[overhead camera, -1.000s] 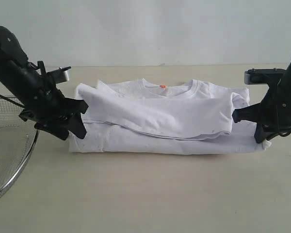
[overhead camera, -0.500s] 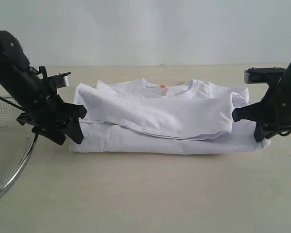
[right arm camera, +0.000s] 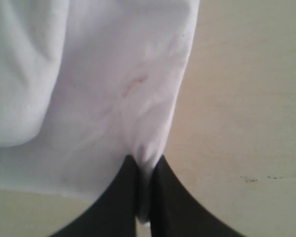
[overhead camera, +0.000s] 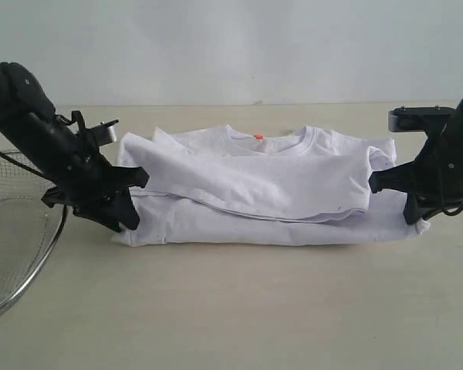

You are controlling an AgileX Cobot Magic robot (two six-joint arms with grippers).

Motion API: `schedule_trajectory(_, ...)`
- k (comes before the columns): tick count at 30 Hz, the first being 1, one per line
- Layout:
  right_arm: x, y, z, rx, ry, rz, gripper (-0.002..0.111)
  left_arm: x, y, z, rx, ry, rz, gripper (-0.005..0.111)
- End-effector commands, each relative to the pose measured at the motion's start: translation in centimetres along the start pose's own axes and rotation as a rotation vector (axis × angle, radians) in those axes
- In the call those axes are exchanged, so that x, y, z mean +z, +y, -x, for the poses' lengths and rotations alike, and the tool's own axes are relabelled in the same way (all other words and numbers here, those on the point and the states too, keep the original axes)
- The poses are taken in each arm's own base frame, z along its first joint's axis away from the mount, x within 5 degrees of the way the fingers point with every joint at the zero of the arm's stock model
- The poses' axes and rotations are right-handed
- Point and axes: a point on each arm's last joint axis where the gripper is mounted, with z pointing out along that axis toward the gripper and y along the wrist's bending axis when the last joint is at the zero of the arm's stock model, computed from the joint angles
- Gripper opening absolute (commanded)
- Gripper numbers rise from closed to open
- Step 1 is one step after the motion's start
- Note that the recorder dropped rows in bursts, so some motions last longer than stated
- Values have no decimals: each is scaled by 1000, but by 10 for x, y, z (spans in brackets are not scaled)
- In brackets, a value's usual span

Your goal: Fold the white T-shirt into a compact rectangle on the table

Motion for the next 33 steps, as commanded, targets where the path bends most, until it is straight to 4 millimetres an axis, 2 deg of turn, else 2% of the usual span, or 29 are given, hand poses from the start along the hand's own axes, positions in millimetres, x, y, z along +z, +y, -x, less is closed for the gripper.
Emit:
schedule_trajectory(1,-3,0,1,-9,-15,-1,0,-1,-3,0,18,0,-12,6)
schedule_trajectory(16,-8,1,-2,1,12,11,0,-3,-5,-8,29,88,-26,5)
schedule_trajectory(27,-14,2,-2,-2,-6,14,0,-33,-16,-7,78,-1,4,5)
schedule_trajectory(33,-15,3,-4,8,12,25,0,-34,-16,-10,67,30,10,5)
